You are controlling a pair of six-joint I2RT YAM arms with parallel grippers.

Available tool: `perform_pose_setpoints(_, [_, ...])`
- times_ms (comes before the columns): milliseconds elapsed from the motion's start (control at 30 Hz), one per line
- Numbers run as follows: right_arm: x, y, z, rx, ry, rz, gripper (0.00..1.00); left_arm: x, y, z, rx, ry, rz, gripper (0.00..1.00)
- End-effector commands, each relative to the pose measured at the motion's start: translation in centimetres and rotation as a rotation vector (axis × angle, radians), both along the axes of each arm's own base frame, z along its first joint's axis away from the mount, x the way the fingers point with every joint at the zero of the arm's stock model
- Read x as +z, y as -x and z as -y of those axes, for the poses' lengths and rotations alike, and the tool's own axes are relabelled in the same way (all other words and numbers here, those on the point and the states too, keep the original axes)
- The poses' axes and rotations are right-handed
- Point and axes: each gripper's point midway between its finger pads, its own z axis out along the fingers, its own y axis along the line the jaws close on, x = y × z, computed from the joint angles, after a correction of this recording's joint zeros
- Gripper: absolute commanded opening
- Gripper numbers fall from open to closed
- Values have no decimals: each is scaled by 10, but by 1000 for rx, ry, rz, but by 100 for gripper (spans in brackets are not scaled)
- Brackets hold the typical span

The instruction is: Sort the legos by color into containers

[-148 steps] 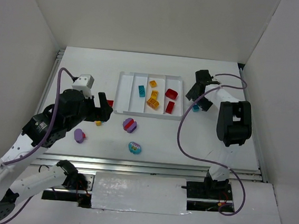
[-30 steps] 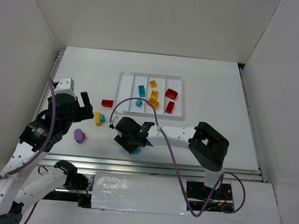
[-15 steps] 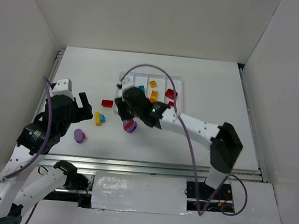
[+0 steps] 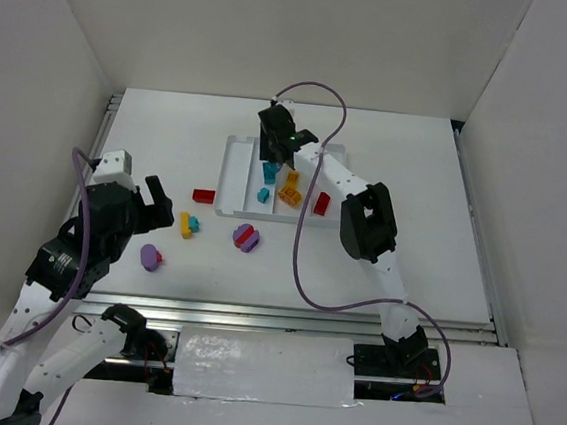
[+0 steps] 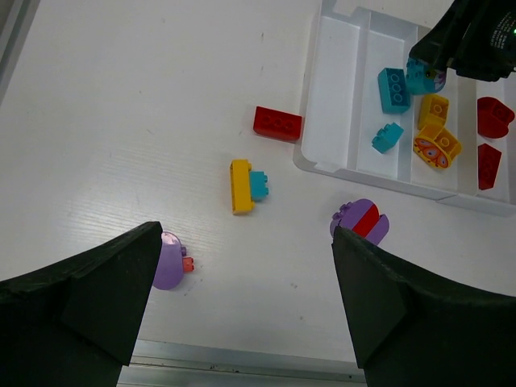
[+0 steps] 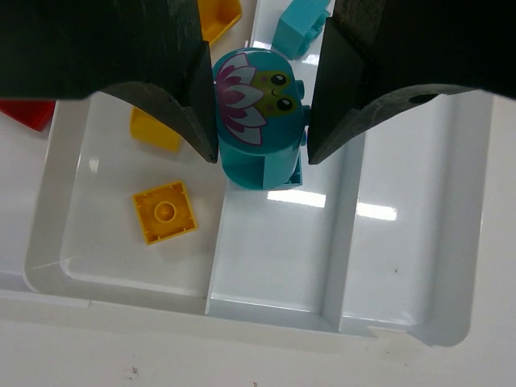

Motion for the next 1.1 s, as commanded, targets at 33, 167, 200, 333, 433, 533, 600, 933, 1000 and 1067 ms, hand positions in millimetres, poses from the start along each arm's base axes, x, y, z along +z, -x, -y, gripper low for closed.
perform_pose_setpoints(33, [34,-2,-26,67,-114,38,0,9,-4,2,-14,7,45,100])
perform_pose_setpoints(167, [40,6,-32,82,-160,53,0,10,-5,2,-17,9,49,100])
perform_pose_setpoints(200, [40,8,-32,80,-172,48,0,10,-4,2,-20,10,49,99])
perform_pose_setpoints(333, [32,7,-35,22,-215,9,0,9,-5,4,-27,9,48,100])
perform_pose_setpoints(433, [21,4,-34,-26,-212,-11,0,9,-4,4,-32,10,50,99])
perform_pose_setpoints(533, [15,4,-33,-45,-214,-20,0,10,-4,5,-35,12,51,99])
perform_pose_setpoints(600, [12,5,-35,-43,-222,-27,0,11,-4,5,-38,13,54,100])
perform_pose_setpoints(933, [3,14,-44,-14,-254,-85,7,11,-4,7,-48,14,54,100])
perform_pose_setpoints(1000, [3,17,-47,-5,-256,-88,10,10,-5,7,-49,12,53,99])
perform_pose_setpoints(1067, [1,18,-48,-3,-256,-94,31,10,-4,7,-51,10,51,100])
